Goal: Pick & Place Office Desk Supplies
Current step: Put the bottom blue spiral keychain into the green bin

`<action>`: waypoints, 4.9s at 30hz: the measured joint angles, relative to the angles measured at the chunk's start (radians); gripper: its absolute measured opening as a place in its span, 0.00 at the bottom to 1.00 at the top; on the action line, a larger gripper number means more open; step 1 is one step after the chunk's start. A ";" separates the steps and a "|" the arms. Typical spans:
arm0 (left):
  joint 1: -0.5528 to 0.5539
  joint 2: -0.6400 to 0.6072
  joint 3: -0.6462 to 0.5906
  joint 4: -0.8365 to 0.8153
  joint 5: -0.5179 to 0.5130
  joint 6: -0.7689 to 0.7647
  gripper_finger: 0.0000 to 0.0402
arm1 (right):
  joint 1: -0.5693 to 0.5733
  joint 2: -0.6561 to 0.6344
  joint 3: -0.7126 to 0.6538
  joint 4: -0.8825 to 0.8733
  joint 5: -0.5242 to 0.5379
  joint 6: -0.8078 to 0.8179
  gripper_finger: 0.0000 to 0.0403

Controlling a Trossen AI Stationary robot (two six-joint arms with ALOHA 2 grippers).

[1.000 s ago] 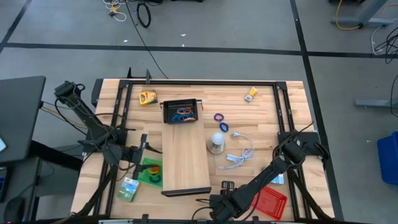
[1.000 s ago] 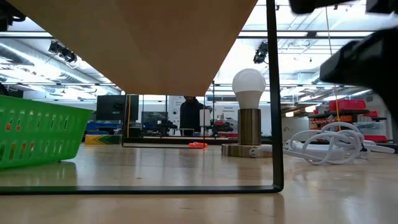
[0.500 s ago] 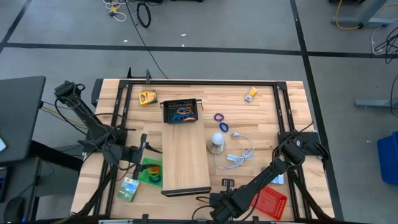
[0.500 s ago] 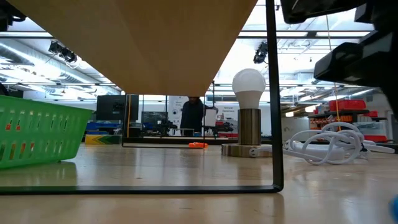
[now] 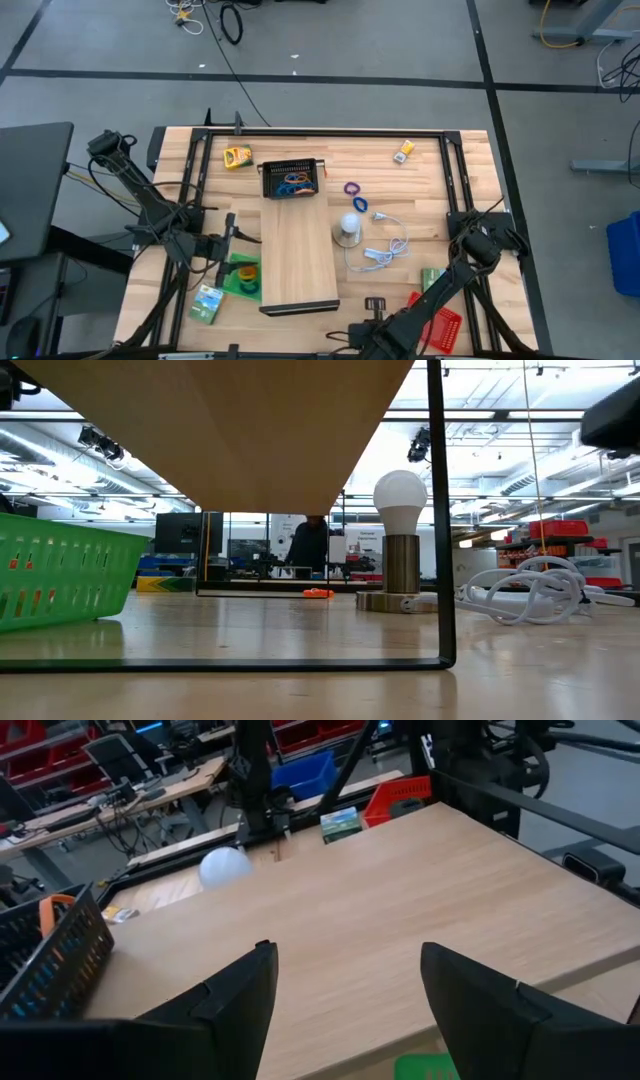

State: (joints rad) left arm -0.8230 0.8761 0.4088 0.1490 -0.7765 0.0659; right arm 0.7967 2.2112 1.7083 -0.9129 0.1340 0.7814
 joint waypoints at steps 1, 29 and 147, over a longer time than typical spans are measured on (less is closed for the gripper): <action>0.000 0.000 0.000 0.001 -0.007 0.001 0.63 | 0.001 -0.001 0.000 -0.002 0.013 0.001 0.00; 0.022 0.000 -0.001 0.263 0.125 0.105 0.63 | 0.025 -0.261 0.002 0.323 0.602 -0.466 0.00; -0.027 -0.022 0.000 -0.531 0.422 -0.599 0.05 | -0.121 -0.264 0.002 0.457 0.963 -0.804 0.57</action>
State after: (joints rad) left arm -0.8497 0.8540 0.4084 -0.3817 -0.3546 -0.5335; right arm 0.6755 1.9469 1.7103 -0.4558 1.0968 -0.0231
